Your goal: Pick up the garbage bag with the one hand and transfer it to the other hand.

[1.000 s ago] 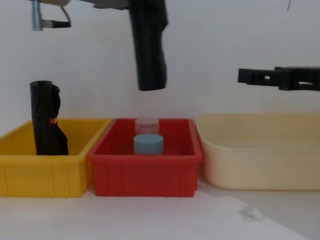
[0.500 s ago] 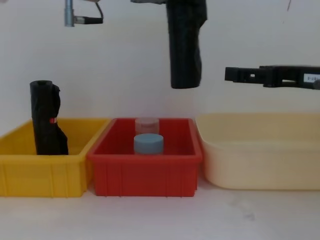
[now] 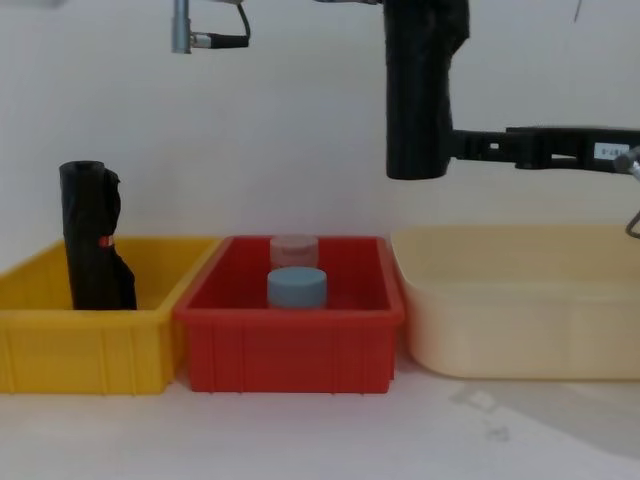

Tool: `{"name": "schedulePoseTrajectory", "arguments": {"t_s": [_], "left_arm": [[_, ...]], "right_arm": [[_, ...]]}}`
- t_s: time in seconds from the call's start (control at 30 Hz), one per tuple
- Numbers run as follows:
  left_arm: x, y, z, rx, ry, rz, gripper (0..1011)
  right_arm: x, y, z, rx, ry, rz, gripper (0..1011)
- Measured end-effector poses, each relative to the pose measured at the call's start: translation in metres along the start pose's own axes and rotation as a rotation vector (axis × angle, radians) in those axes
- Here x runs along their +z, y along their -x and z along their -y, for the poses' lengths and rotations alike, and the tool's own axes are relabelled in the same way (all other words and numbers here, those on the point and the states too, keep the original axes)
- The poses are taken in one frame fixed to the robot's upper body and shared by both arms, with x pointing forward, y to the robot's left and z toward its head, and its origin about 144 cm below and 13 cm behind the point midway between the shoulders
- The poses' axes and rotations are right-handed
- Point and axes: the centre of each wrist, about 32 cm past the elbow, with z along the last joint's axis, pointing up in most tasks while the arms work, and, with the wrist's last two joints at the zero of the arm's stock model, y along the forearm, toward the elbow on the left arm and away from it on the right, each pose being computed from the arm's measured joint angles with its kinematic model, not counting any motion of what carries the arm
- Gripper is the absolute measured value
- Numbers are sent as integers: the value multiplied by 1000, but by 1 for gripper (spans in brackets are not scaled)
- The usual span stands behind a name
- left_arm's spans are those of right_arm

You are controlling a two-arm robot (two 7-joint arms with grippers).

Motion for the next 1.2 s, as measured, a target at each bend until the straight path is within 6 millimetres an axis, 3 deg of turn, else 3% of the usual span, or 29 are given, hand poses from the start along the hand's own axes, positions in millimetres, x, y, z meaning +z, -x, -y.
{"name": "schedulePoseTrajectory", "arguments": {"t_s": [0.6,1.2], "left_arm": [[-2,4,19,-97,6,44,488],[-2,7,23,-151,22,-7,488]], "right_arm": [[-1,-10,4,65,-6,-28,1000],[2,-13,6,170,-41,-78,1000]]}}
